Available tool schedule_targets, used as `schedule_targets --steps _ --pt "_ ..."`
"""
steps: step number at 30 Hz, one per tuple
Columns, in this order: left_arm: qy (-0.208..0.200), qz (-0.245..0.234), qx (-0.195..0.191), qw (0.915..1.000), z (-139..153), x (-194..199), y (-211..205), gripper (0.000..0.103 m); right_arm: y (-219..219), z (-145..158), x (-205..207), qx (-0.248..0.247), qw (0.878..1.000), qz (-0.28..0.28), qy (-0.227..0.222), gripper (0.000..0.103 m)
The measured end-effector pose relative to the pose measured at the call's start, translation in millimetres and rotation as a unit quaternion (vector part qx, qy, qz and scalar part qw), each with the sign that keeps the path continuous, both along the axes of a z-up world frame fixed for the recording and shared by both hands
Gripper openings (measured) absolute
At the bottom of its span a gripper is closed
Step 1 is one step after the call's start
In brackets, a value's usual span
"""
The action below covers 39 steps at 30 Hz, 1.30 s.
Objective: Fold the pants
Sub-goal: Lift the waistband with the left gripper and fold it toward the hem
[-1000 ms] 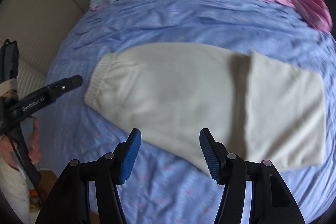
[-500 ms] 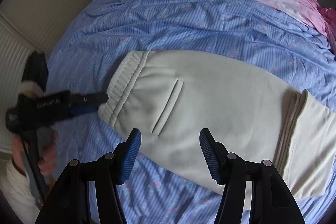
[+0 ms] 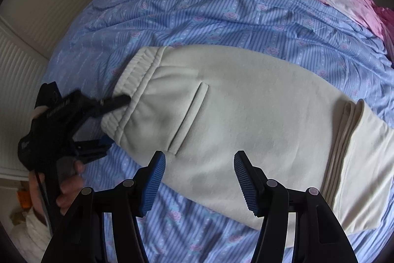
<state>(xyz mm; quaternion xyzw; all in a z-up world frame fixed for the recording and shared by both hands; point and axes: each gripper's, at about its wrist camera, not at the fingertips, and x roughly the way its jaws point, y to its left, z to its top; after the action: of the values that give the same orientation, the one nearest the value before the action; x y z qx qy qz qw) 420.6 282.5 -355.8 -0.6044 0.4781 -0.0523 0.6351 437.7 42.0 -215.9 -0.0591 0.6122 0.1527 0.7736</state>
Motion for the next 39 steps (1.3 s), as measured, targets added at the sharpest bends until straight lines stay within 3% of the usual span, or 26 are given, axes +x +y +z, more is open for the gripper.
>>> schedule_targets --steps 2,5,7,12,17,20,24,29,34,39 --pt "0.001 0.004 0.014 0.9999 4 2 -5 0.066 -2 -2 3 0.001 1.0 -0.007 0.0 0.06" --pt "0.003 0.013 0.044 0.999 14 5 -10 0.05 -7 -3 5 0.002 1.0 -0.015 0.001 0.06" --pt "-0.002 0.013 0.058 0.9982 22 5 -12 0.032 -11 -5 5 0.001 1.0 -0.02 0.001 0.06" --pt "-0.018 -0.022 0.153 0.9878 56 8 -27 0.021 -20 -7 12 0.007 0.999 -0.035 -0.006 0.06" --pt "-0.074 -0.076 0.253 0.9616 115 15 -60 0.02 -36 2 17 0.025 0.998 -0.062 -0.011 0.06" --pt "-0.105 -0.101 0.288 0.9463 146 18 -78 0.02 -51 16 19 0.044 0.996 -0.078 -0.02 0.06" --pt "-0.146 -0.135 0.338 0.92 191 17 -112 0.019 -76 47 18 0.065 0.992 -0.094 -0.048 0.06" --pt "-0.183 -0.172 0.372 0.8935 238 14 -161 0.018 -114 84 9 0.082 0.988 -0.105 -0.076 0.06" --pt "-0.224 -0.213 0.407 0.8593 278 1 -226 0.017 -161 111 -6 0.088 0.984 -0.119 -0.096 0.06" --pt "-0.242 -0.243 0.417 0.8417 299 -6 -291 0.017 -219 134 -24 0.089 0.98 -0.137 -0.114 0.06"
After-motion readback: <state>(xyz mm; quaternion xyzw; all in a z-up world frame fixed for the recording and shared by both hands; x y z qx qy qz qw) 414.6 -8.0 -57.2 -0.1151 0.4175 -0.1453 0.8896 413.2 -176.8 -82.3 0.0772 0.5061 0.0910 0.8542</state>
